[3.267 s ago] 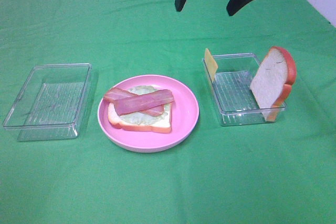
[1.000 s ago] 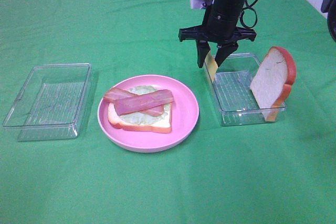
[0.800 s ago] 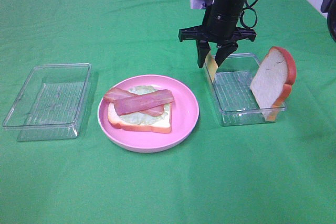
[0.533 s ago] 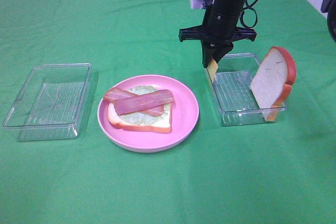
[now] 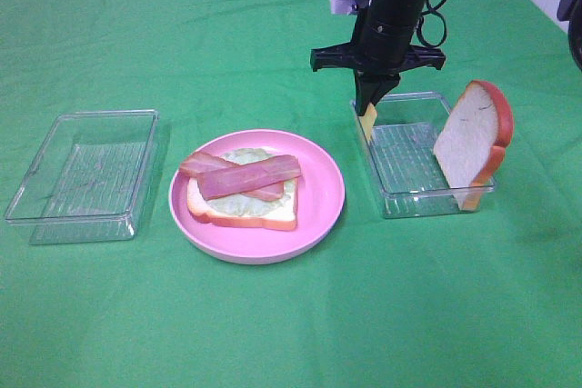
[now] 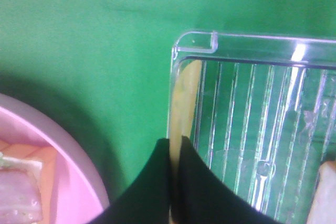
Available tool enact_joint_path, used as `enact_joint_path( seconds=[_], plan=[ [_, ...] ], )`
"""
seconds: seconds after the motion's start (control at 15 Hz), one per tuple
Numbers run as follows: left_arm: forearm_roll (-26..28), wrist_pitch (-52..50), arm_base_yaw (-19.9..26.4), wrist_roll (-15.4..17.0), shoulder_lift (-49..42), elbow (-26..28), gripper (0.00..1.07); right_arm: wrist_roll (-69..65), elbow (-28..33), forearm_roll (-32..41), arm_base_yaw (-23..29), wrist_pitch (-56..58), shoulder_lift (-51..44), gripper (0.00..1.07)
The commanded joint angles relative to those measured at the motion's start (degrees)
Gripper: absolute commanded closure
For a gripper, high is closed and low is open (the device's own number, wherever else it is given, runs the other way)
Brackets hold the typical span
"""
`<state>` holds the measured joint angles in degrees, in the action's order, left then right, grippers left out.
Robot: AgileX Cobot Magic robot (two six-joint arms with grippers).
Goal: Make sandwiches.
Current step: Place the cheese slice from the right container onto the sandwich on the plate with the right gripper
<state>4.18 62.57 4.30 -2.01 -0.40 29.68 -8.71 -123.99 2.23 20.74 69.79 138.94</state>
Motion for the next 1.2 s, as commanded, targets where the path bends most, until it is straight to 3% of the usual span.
enact_joint_path(
  seconds=[0.07, 0.47, 0.67, 0.87, 1.2],
  plan=[
    [0.34, -0.86, 0.00, 0.40, -0.86, -0.17, 0.09, -0.46, -0.11, -0.17, -0.11, 6.53, -3.09, 1.07],
    [0.34, -0.86, 0.00, 0.40, -0.86, -0.17, 0.09, -0.46, 0.29, 5.39, 0.06, 6.53, -10.94, 1.07],
    [0.34, -0.86, 0.00, 0.40, -0.86, -0.17, 0.09, 0.80, 7.96, 8.31, 0.11, 4.58, -18.28, 1.07],
    [0.52, -0.86, 0.00, 0.40, -0.86, -0.17, 0.09, 6.53, 18.96, 19.08, 0.11, -6.02, -24.87, 1.07],
    [0.57, -0.86, 0.00, 0.40, -0.86, -0.17, 0.09, 23.78, 37.47, 49.33, 1.03, -18.96, -27.96, 1.07]
  ],
)
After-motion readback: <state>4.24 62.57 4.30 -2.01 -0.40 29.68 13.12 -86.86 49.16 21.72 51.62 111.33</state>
